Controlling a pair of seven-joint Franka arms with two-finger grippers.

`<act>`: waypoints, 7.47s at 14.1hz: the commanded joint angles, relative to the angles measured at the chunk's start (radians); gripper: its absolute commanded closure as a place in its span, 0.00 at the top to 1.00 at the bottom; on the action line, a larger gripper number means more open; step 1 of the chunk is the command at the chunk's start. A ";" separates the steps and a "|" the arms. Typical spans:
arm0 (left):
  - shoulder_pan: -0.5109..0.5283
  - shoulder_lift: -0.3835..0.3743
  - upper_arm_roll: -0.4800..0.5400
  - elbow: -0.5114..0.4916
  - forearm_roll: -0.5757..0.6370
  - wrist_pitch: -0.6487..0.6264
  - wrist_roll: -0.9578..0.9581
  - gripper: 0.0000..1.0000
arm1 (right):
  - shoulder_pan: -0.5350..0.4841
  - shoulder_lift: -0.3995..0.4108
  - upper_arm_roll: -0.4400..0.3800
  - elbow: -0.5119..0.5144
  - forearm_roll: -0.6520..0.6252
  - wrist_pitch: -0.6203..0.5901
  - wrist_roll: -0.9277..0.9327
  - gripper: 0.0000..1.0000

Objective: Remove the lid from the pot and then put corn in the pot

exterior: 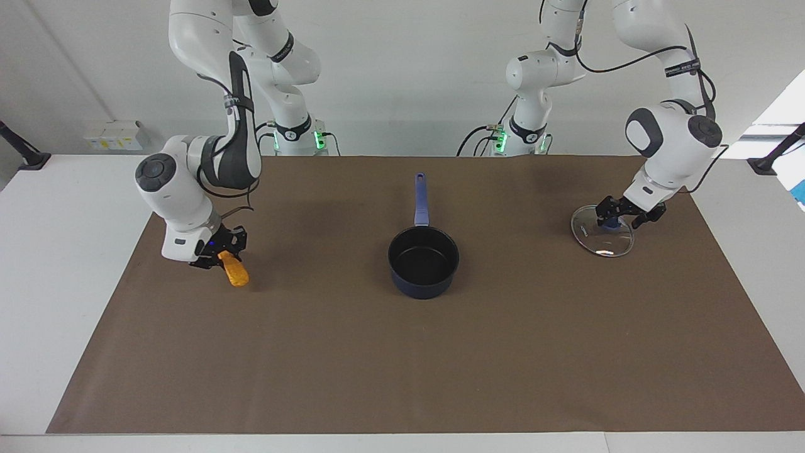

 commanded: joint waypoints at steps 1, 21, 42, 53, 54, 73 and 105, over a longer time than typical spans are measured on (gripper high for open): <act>-0.023 0.028 -0.011 0.114 -0.003 -0.072 -0.068 1.00 | 0.029 -0.044 0.004 0.091 0.005 -0.130 0.151 0.00; -0.192 0.040 -0.017 0.715 0.018 -0.681 -0.349 1.00 | 0.478 0.124 0.124 0.307 0.111 0.012 1.169 0.00; -0.200 0.088 -0.015 0.826 0.013 -0.775 -0.304 1.00 | 0.563 0.275 0.124 0.289 0.116 0.118 1.185 0.48; -0.184 0.082 -0.006 0.817 0.012 -0.778 -0.317 1.00 | 0.439 0.128 0.107 0.297 0.074 0.060 1.184 1.00; -0.184 0.082 -0.006 0.817 0.012 -0.778 -0.317 1.00 | 0.413 0.102 0.105 0.298 0.068 0.022 1.182 1.00; -0.184 0.082 -0.006 0.817 0.012 -0.778 -0.317 1.00 | 0.161 -0.308 -0.049 0.326 0.030 -0.546 0.825 1.00; -0.184 0.082 -0.006 0.817 0.012 -0.778 -0.317 1.00 | 0.161 -0.297 -0.102 0.389 -0.009 -0.597 0.606 1.00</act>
